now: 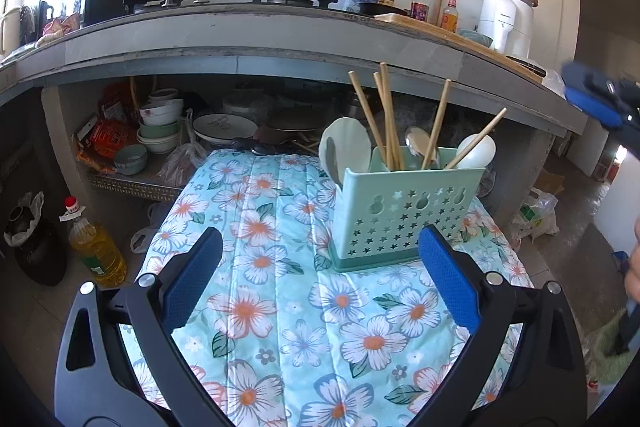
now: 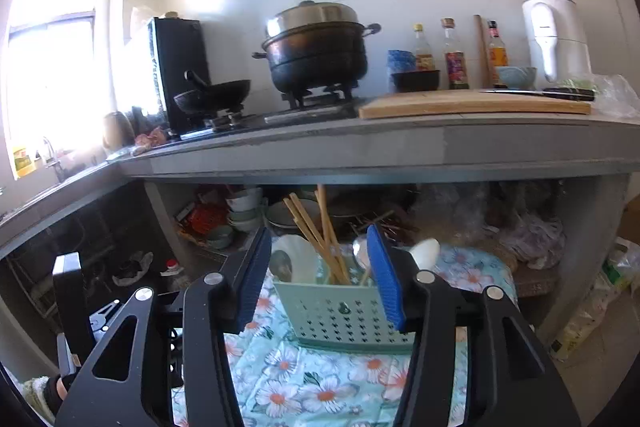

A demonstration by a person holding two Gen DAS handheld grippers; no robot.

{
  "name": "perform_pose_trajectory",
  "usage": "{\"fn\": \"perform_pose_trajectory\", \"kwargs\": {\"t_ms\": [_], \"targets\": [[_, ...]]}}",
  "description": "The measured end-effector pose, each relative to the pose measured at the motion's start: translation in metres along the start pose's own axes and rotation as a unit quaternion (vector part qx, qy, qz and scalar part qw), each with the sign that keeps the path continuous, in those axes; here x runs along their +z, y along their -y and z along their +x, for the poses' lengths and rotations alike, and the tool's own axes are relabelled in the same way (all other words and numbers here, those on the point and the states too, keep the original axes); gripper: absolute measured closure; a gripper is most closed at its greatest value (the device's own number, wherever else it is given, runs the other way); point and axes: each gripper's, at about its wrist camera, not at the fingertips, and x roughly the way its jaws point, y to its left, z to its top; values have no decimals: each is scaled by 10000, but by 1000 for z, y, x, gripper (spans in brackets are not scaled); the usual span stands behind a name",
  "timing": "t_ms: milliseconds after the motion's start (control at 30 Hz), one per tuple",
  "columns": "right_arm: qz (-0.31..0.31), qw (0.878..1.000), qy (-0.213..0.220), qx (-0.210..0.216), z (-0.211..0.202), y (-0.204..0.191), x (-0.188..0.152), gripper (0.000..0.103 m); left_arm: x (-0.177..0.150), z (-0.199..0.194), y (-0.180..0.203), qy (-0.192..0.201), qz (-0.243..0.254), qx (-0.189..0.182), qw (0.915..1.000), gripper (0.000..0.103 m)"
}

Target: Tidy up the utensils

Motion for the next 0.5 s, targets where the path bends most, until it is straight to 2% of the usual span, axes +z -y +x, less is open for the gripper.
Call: {"fn": "perform_pose_trajectory", "kwargs": {"t_ms": [33,100,233,400,500], "targets": [[-30,9997,-94,-220,-3,0,-8,47,0,0,2,7,17,2,10000,9],[-122,9963,-385,-756,-2,-2,-26,36,0,-1,9,-5,45,47,10000,9],[-100,9817,-1131,-1531,10,0,-63,26,-3,-2,20,-125,43,219,9997,9],[66,9681,-1616,-1914,16,6,-94,18,-11,2,33,-426,75,692,9967,9],[169,9638,-1668,-2072,16,12,-98,15,-17,6,40,-522,185,1298,9900,9]]}}
